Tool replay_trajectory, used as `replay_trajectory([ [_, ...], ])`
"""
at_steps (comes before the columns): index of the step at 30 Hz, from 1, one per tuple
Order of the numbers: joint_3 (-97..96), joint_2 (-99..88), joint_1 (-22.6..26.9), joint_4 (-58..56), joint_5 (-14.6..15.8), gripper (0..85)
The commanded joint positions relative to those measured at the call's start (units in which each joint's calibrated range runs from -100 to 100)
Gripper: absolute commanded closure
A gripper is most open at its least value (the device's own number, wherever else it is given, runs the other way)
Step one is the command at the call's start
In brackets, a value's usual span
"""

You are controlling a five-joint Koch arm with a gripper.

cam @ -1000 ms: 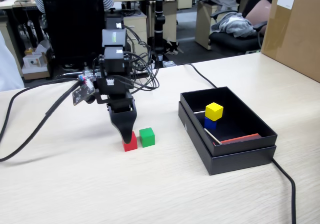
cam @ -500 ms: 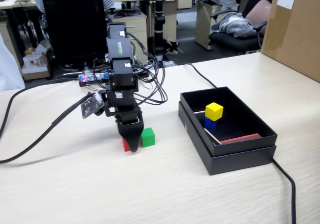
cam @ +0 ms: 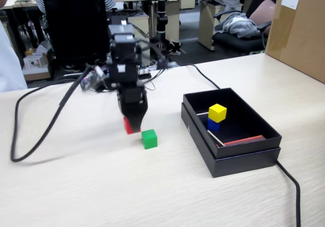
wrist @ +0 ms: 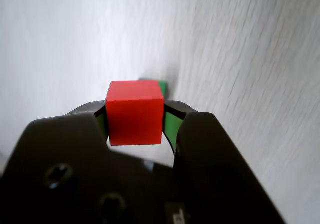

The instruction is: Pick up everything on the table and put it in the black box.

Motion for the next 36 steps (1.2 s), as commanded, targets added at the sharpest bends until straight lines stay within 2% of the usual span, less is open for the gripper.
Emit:
replay_trajectory([
  [1, 5.63, -13.36, 4.2, 0.29, 0.93, 78.7],
  [2, 10.35, -11.75, 10.55, 0.29, 3.71, 78.6],
  [7, 18.78, 4.09, 16.7, 0.29, 7.86, 78.6],
  [17, 22.68, 19.69, 16.26, -0.05, 9.47, 77.7],
  [21, 21.68, 21.41, 16.46, -2.13, 9.72, 50.3],
  [23, 21.5, 20.38, 16.46, -2.9, 9.72, 45.8],
  [29, 17.78, 1.22, 14.6, -4.2, 9.28, 43.9],
  [36, 6.63, -18.86, 7.81, -4.2, 4.84, 41.9],
])
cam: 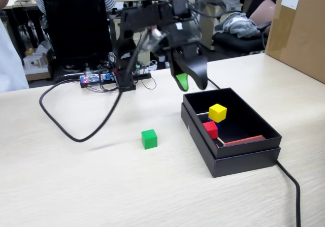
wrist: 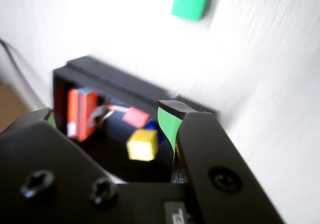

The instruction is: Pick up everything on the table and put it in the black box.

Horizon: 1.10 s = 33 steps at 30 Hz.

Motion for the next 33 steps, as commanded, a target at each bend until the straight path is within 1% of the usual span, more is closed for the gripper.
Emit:
replay_trajectory([
  [1, -5.76, -9.51, -3.96, -0.72, -3.47, 39.0],
  [4, -11.92, -9.17, -6.74, -0.54, -4.59, 37.4],
  [5, -13.83, -6.53, -7.96, -0.28, -4.98, 35.8],
  [9, -13.01, 5.41, -10.01, 2.57, -5.08, 36.4],
  [14, -10.02, 17.91, -9.38, 2.91, -4.64, 36.6],
  [24, -7.3, 24.91, -7.77, 2.91, -3.61, 38.2],
  [29, -6.75, 28.58, -7.81, 2.91, -3.42, 41.8],
  [33, -6.3, 30.19, -7.81, 2.91, -3.08, 48.9],
])
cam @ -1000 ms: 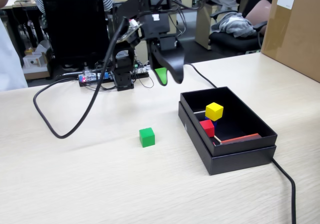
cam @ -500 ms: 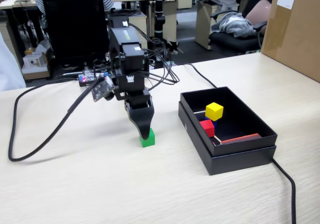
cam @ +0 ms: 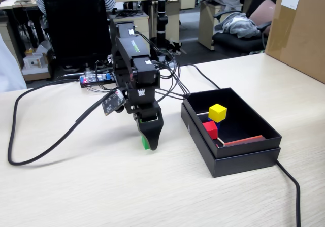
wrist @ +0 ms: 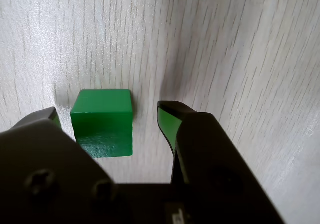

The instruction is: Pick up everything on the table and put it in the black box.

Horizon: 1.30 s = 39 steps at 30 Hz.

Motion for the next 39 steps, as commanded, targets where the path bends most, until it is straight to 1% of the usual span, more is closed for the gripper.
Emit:
replay_trajectory([
  [1, 4.01, -0.78, 0.2, 0.59, 0.78, 51.2],
  [2, 4.2, -0.32, 0.2, 0.59, 1.07, 54.8],
  [3, 4.38, -0.2, 0.24, 0.59, 1.27, 60.1],
  [4, 5.1, 0.03, 0.24, 0.59, 1.42, 70.4],
  [5, 5.28, 0.03, 0.24, 0.59, 1.47, 73.4],
  [6, 5.74, 0.03, 0.2, 0.59, 1.47, 80.2],
  [7, 6.19, -2.04, 0.1, 0.59, 1.42, 83.0],
  [10, 6.37, -10.07, 0.44, 0.59, 1.37, 83.0],
  [12, 10.45, -24.07, 3.13, 0.59, 1.27, 83.0],
  [15, 19.97, -27.05, 7.08, 0.42, 1.37, 83.0],
  [17, 27.4, -22.23, 10.26, 0.42, 1.86, 83.0],
  [18, 28.31, -21.09, 10.7, 0.42, 2.0, 83.0],
  [20, 31.39, -11.91, 12.7, 0.42, 3.22, 82.7],
  [23, 33.48, -2.96, 13.28, 0.42, 4.25, 82.7],
  [27, 34.93, 3.47, 13.43, 0.42, 4.79, 82.5],
  [30, 35.29, 6.57, 13.58, 0.33, 4.84, 72.5],
  [31, 35.02, 5.99, 13.63, 0.24, 5.18, 57.6],
  [32, 34.84, 5.42, 13.58, 0.07, 5.18, 52.5],
  [35, 34.66, 2.78, 13.38, -0.36, 5.13, 42.7],
  [36, 34.02, 1.06, 13.28, -0.45, 5.03, 40.6],
  [38, 32.03, -3.99, 13.04, -0.45, 4.93, 40.0],
  [39, 29.31, -10.65, 12.55, -0.53, 4.44, 38.8],
])
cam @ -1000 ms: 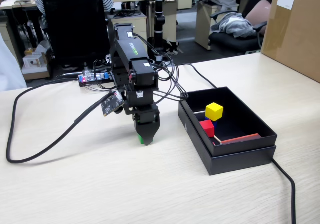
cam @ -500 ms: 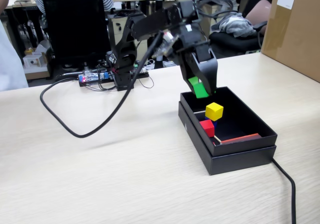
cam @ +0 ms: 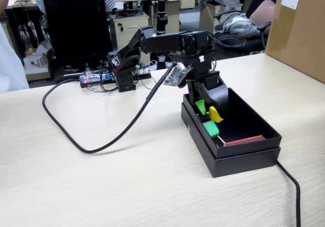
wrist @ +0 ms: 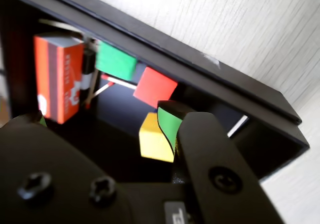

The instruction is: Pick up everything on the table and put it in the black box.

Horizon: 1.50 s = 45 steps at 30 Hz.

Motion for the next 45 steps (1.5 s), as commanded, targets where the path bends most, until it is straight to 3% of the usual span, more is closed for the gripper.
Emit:
replay_trajectory([
  [1, -1.36, -17.58, -0.83, -0.22, -0.98, 38.8],
  [11, -24.66, -61.42, -6.98, 0.81, -3.47, 38.7],
  [16, -65.0, -91.82, -13.53, 20.51, -5.52, 37.2],
  [23, -105.34, -120.39, -14.41, 38.13, -6.59, 37.1],
  [29, -120.58, -122.46, -14.55, 46.69, -5.13, 35.0],
  [39, -148.68, -122.46, -14.07, 77.44, -7.08, 35.6],
  [42, -155.48, -122.46, -14.11, 81.59, -7.86, 35.2],
  [45, -156.84, -122.46, -14.26, 78.83, -7.67, 35.5],
])
